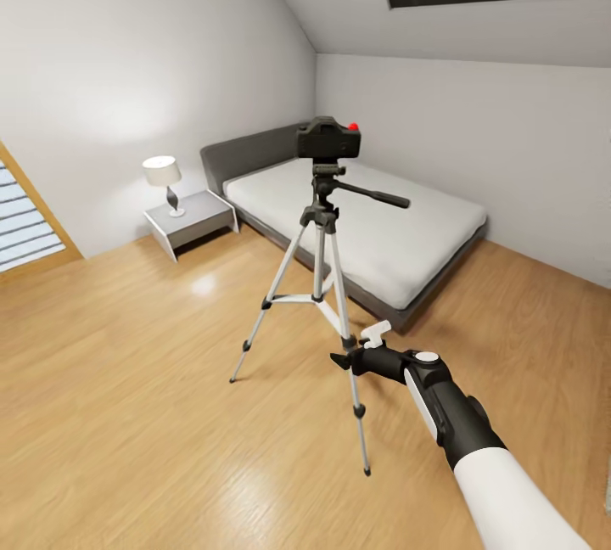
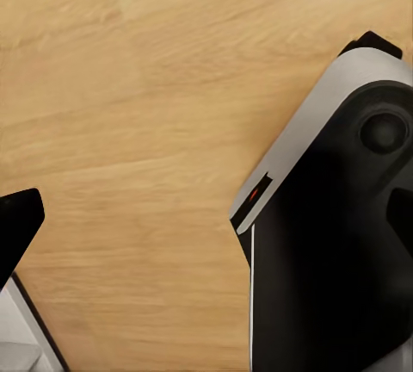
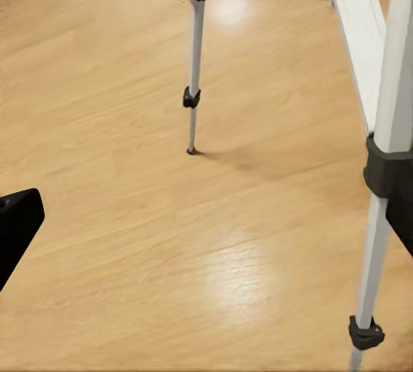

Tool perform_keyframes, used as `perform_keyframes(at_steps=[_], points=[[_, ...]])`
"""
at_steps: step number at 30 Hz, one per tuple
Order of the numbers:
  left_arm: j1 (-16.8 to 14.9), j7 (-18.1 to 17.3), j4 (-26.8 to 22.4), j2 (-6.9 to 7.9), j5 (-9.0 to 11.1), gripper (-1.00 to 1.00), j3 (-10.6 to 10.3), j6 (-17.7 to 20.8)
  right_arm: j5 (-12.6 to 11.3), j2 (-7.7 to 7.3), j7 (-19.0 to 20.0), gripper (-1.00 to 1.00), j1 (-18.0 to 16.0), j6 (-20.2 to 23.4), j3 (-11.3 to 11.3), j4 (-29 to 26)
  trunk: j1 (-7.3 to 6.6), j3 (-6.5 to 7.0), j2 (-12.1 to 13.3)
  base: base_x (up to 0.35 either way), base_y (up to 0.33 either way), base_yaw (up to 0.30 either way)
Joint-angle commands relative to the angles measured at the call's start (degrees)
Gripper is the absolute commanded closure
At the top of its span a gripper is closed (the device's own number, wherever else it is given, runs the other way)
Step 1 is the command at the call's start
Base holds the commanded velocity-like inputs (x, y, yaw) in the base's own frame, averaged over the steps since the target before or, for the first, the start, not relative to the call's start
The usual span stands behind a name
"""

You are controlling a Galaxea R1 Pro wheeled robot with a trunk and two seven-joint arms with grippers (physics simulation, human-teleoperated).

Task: Attach the digital camera to the camera tripod in the bedroom.

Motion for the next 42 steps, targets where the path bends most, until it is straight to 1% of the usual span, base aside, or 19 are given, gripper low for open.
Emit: perform_keyframes(at_steps=[1,5,11,14,17,18,21,23,28,31,34,35,39,42], points=[[0.0,0.2,0.0,0.0,0.4,-1.0,-0.5,0.0,0.6,0.02,0.3,-1.0,0.0,0.2,-0.1,-0.1,0.0,-0.1,-0.1,-0.273,0.0,0.0],[0.0,0.2,0.0,0.0,0.4,-1.0,-0.5,0.0,0.6,0.02,0.3,-1.0,0.0,0.2,-0.1,-0.1,0.0,-0.1,-0.1,-0.218,0.0,0.0],[0.0,0.1,0.0,-0.03,0.4,-1.0,-0.5,0.0,0.4,-0.12,0.4,-1.0,0.0,0.3,-0.2,0.0,0.0,-0.1,-0.1,-0.08,0.0,0.0],[0.0,0.1,0.0,-0.26,0.5,-1.0,-0.5,0.0,0.2,-0.66,0.4,-1.0,0.0,0.8,-0.2,0.4,0.0,-0.1,-0.1,-0.028,0.0,0.0],[0.0,0.1,0.0,-0.61,0.5,-1.0,-0.5,0.0,0.1,-1.65,0.3,-1.0,0.0,1.3,-0.2,1.5,0.0,-0.1,-0.1,-0.014,0.0,0.0],[0.0,0.1,0.0,-0.82,0.5,-1.0,-0.5,0.0,0.1,-2.55,0.1,-1.0,0.0,1.4,-0.2,3.1,0.0,-0.1,-0.1,-0.007,0.0,0.0],[0.0,0.1,0.0,-1.02,0.5,-1.0,-0.5,0.0,0.0,-4.49,-0.4,-1.0,0.0,1.7,-0.4,6.8,0.0,-0.1,-0.1,-0.005,0.0,0.0],[0.0,0.1,0.0,-1.1,0.5,-1.0,-0.5,0.0,0.0,-6.24,-0.7,-1.0,0.0,1.6,-0.5,10.1,0.0,-0.1,-0.1,-0.003,0.0,0.0],[0.0,0.1,0.0,-1.2,0.5,-1.0,-0.5,0.0,-0.1,-10.97,-1.2,-1.0,0.0,0.8,-0.7,21.6,0.0,-0.1,-0.1,-0.001,0.0,0.0],[0.0,0.1,0.0,-1.29,0.4,-1.0,-0.5,-0.1,-0.1,-13.28,-1.3,-1.0,0.0,-1.2,-0.8,28.9,0.0,-0.1,-0.1,0.0,0.0,0.0],[0.0,0.1,-0.1,-1.35,0.4,-1.0,-0.5,-0.1,-0.1,-15.15,-1.4,-1.0,0.0,-4.3,-0.8,35.5,0.0,-0.1,-0.1,0.0,0.0,0.0],[0.0,0.1,-0.1,-1.37,0.4,-1.0,-0.5,-0.1,-0.1,-16.1,-1.5,-1.0,0.0,-6.5,-0.8,39.7,0.0,-0.1,-0.1,0.0,0.0,0.0],[0.0,0.1,0.0,-1.52,0.4,-1.0,-0.5,0.0,-0.1,-17.16,-2.1,-1.0,-0.1,-10.4,-0.7,48.5,0.0,-0.1,-0.1,0.0,0.0,0.0],[0.0,0.1,-0.1,-1.58,0.3,-1.0,-0.5,0.0,-0.1,-17.51,-3.2,-1.0,-0.3,-12.1,-0.7,52.2,0.0,-0.1,-0.1,0.0,0.0,0.0]])
